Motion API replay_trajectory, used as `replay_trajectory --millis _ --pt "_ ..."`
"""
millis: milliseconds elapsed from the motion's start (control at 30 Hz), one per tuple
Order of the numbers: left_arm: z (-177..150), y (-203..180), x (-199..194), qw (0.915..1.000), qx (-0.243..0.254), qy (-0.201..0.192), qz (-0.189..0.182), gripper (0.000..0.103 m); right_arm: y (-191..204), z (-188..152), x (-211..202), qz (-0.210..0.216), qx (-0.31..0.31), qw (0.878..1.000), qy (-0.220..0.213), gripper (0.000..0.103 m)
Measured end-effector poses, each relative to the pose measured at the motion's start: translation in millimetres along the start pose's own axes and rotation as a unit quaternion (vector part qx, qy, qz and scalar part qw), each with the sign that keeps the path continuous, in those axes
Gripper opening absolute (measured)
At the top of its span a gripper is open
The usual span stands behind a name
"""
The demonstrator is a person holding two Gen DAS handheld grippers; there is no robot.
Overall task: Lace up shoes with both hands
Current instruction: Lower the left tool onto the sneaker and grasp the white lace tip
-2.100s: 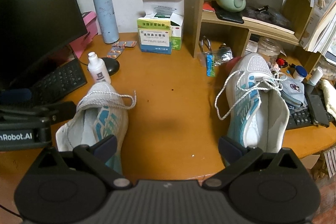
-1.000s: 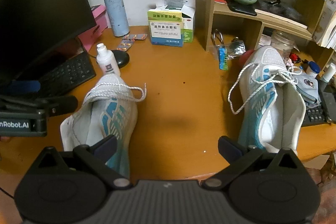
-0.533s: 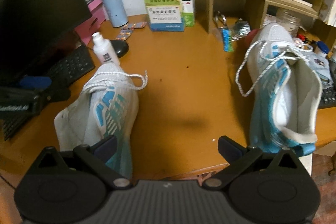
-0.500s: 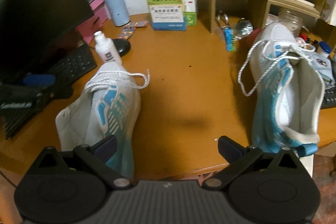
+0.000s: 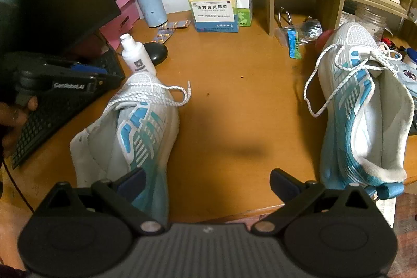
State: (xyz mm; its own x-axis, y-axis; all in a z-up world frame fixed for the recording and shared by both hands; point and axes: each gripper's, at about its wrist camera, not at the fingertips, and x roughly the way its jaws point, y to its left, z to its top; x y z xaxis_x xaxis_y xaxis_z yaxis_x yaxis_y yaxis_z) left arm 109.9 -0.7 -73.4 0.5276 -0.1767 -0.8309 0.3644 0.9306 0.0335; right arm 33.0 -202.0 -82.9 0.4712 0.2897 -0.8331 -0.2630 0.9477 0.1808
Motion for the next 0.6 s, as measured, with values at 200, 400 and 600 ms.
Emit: replay_trajectory --millis 200,400,600 --pt "11 -16 16 0.9992 0.027 0.013 -0.027 0.031 -5 1 2 -0.001 0.0 1.0 0.005 0.102" --pt "28 -41 40 0.9956 0.068 0.038 -0.052 0.031 -6 1 4 0.002 -0.003 1.0 0.008 0.102" --pt "35 -58 67 0.9868 0.128 0.086 -0.049 0.019 -11 1 4 0.007 -0.001 1.0 0.008 0.102"
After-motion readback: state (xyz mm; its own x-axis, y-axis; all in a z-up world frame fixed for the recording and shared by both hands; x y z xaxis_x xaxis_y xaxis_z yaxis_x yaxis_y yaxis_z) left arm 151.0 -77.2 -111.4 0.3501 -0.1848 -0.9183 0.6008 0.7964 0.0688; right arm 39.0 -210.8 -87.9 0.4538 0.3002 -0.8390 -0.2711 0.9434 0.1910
